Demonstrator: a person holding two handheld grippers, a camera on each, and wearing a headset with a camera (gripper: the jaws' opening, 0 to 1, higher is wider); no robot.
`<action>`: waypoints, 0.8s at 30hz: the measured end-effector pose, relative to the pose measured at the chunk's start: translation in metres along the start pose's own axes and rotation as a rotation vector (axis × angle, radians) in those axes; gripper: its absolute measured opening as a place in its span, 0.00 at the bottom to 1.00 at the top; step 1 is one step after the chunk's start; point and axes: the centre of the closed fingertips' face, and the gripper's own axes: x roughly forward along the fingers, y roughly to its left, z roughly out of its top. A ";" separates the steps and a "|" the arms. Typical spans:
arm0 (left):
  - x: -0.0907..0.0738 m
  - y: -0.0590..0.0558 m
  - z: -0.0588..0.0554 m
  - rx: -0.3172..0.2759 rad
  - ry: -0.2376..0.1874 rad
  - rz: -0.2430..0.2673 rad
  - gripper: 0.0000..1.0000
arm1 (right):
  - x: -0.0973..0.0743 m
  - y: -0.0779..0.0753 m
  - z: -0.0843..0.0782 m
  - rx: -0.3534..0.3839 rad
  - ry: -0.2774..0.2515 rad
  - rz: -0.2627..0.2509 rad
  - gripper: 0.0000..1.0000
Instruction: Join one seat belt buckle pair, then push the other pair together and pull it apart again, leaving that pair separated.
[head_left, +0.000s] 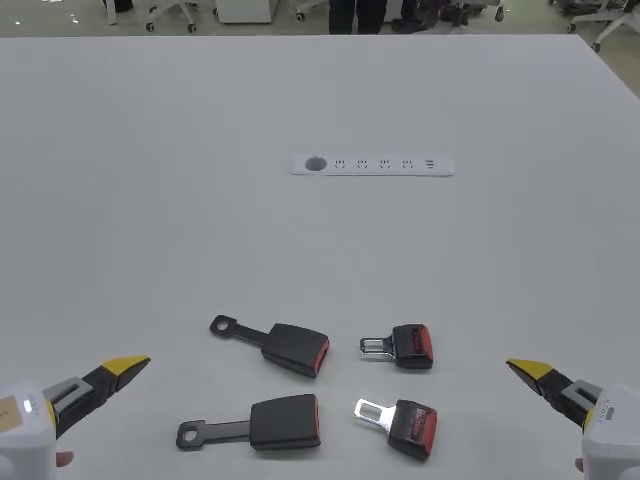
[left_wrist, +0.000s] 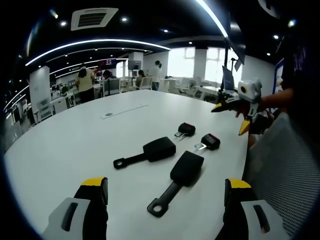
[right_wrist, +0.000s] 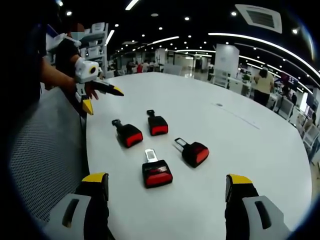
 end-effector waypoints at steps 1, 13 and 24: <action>0.000 0.000 0.000 0.000 0.000 0.000 0.99 | 0.000 0.000 0.000 0.000 0.000 0.000 0.99; 0.002 -0.001 0.001 0.002 0.001 0.002 0.98 | 0.000 0.002 0.002 -0.001 0.003 0.000 0.99; 0.002 -0.001 0.002 0.002 0.002 0.003 0.98 | 0.000 0.001 0.001 -0.003 0.006 0.003 0.99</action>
